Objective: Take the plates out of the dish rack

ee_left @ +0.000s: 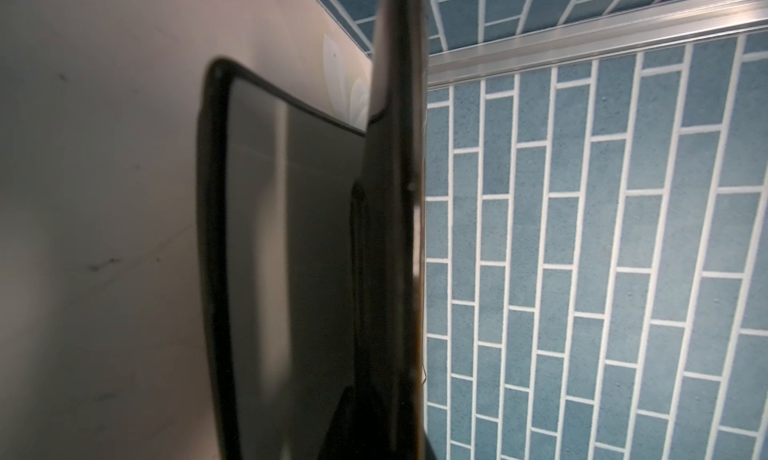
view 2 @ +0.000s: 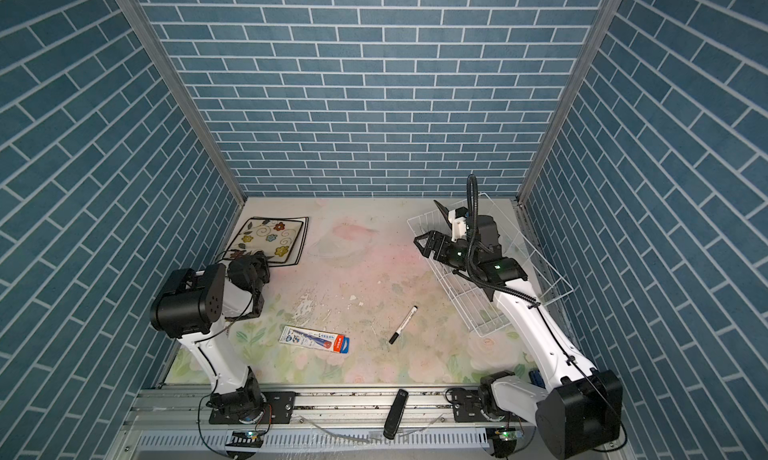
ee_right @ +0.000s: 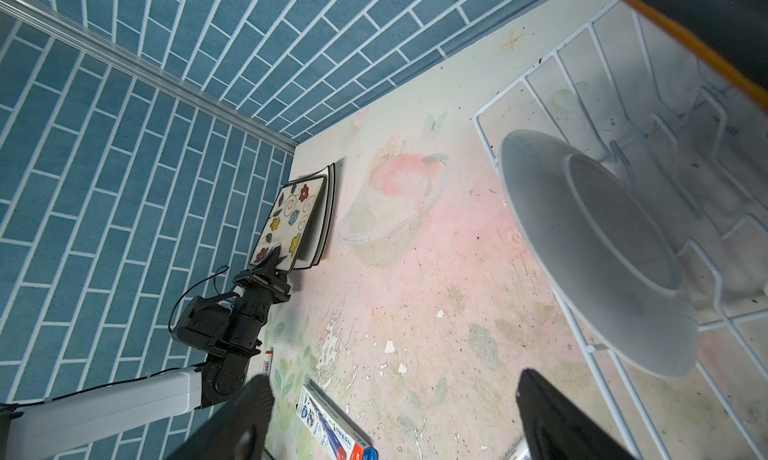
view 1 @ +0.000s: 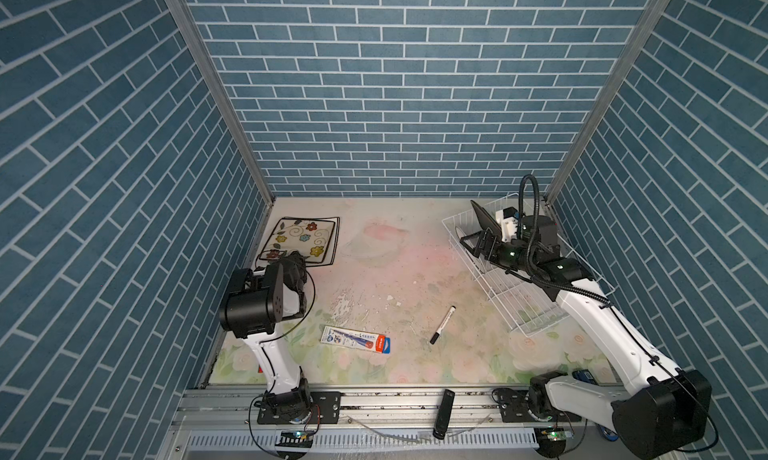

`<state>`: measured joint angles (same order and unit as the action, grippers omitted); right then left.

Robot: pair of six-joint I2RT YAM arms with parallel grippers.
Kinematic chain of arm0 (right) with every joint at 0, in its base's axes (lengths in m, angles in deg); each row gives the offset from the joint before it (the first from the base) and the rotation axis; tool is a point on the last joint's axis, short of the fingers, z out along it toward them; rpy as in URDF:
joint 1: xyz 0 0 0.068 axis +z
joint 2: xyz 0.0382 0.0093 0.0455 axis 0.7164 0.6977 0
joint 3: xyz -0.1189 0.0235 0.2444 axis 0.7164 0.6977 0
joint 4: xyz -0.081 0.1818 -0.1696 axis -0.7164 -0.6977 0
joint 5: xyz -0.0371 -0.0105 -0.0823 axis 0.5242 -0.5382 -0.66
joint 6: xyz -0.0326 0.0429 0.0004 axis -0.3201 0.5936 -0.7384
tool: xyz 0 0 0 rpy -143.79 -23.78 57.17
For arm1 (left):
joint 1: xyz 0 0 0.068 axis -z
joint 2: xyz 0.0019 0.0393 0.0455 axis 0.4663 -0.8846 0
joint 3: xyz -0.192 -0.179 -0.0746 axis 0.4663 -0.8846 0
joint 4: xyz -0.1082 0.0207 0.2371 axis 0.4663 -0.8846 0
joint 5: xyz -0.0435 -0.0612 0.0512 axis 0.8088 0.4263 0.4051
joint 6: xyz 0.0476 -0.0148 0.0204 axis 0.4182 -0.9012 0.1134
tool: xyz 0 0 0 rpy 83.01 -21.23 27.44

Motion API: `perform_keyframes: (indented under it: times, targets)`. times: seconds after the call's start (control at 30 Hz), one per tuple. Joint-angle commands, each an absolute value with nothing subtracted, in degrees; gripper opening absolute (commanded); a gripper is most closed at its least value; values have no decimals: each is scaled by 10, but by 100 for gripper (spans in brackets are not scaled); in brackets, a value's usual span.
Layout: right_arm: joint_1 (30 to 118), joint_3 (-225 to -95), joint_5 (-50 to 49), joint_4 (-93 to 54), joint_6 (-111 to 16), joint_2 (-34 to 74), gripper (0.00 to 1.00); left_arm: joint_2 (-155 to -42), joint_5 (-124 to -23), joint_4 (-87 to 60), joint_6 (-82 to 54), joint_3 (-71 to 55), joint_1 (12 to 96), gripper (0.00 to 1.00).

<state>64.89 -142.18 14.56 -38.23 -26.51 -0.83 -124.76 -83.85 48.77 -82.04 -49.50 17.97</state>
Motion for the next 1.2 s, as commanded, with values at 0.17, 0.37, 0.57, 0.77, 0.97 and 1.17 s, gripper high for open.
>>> perform_keyframes:
  times: [0.17, 0.37, 0.57, 0.77, 0.97, 1.17]
  targets:
    - [652, -1442, 137, -379, -267, -10, 93, -1227, -832, 567, -832, -463, 177, 13]
    - [652, -1440, 136, -377, -267, -12, 93, -1220, -831, 551, -832, -469, 177, 22]
    - [652, -1439, 136, -377, -266, -15, 93, -1211, -821, 531, -826, -464, 177, 36]
    - [652, -1431, 133, -375, -266, -24, 93, -1182, -806, 458, -823, -460, 177, 49]
    - [652, -1425, 133, -372, -265, -28, 93, -1159, -778, 371, -808, -437, 177, 57]
    - [652, -1419, 130, -371, -266, -37, 93, -1144, -768, 302, -800, -424, 176, 64]
